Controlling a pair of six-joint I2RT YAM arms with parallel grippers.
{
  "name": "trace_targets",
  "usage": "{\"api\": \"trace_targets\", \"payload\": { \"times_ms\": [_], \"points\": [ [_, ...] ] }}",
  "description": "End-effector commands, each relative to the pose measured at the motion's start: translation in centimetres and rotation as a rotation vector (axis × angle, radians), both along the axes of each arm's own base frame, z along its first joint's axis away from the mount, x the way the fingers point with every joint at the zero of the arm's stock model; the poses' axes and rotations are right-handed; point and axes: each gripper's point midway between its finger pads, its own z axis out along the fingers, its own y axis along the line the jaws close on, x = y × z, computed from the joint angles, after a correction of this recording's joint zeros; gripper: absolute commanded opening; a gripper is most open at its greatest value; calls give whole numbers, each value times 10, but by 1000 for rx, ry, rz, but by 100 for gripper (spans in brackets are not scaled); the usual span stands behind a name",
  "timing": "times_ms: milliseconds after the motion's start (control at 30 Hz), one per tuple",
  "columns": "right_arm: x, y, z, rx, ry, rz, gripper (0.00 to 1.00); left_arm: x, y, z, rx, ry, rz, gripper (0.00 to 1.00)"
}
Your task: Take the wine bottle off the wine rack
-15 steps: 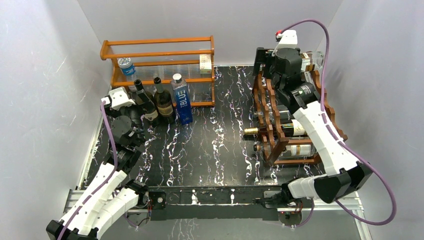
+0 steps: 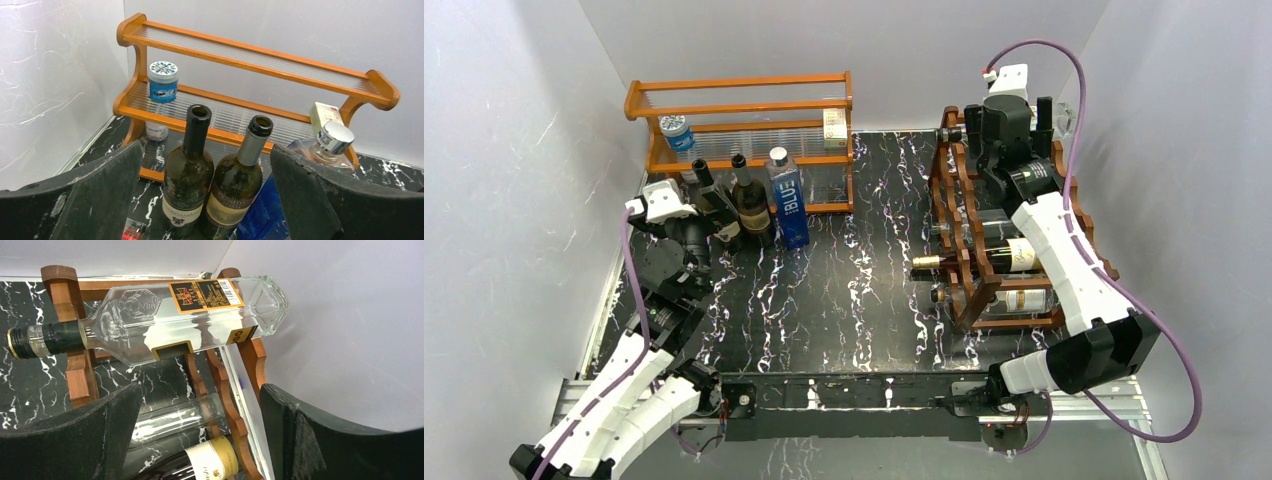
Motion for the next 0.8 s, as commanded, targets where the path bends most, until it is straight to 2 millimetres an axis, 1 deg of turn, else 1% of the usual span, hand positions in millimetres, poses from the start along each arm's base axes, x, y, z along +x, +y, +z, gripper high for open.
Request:
{"api": "trace_targets", "payload": {
  "times_ms": [0, 67, 133, 233, 300, 400, 467, 533, 633, 767],
  "points": [
    [5, 2, 24, 100, -74, -7, 98, -11, 1, 26, -37, -81, -10, 98],
    [10, 1, 25, 149, -88, -16, 98, -11, -1, 26, -34, -81, -16, 98],
    [11, -5, 32, 278, -138, -64, 98, -12, -3, 27, -32, -82, -20, 98],
    [12, -6, 34, 492, -208, -80, 98, -14, -3, 29, -37, -88, -23, 98],
    [15, -9, 32, 640, -238, -98, 98, -14, -4, 29, -42, -90, -28, 98],
    [22, -15, 33, 851, -291, -131, 98, -13, -7, 28, -36, -84, -40, 98],
    [28, -17, 35, 954, -340, -160, 97, -11, -9, 26, -31, -75, -42, 98],
    [35, -16, 40, 1043, -396, -172, 98, -11, -10, 26, -31, -72, -44, 98],
    [42, -16, 34, 1154, -436, -223, 98, -10, -9, 25, -30, -71, -41, 98],
    [47, -22, 18, 1241, -460, -313, 98, -9, -10, 23, -22, -65, -40, 98]
  ]
}}
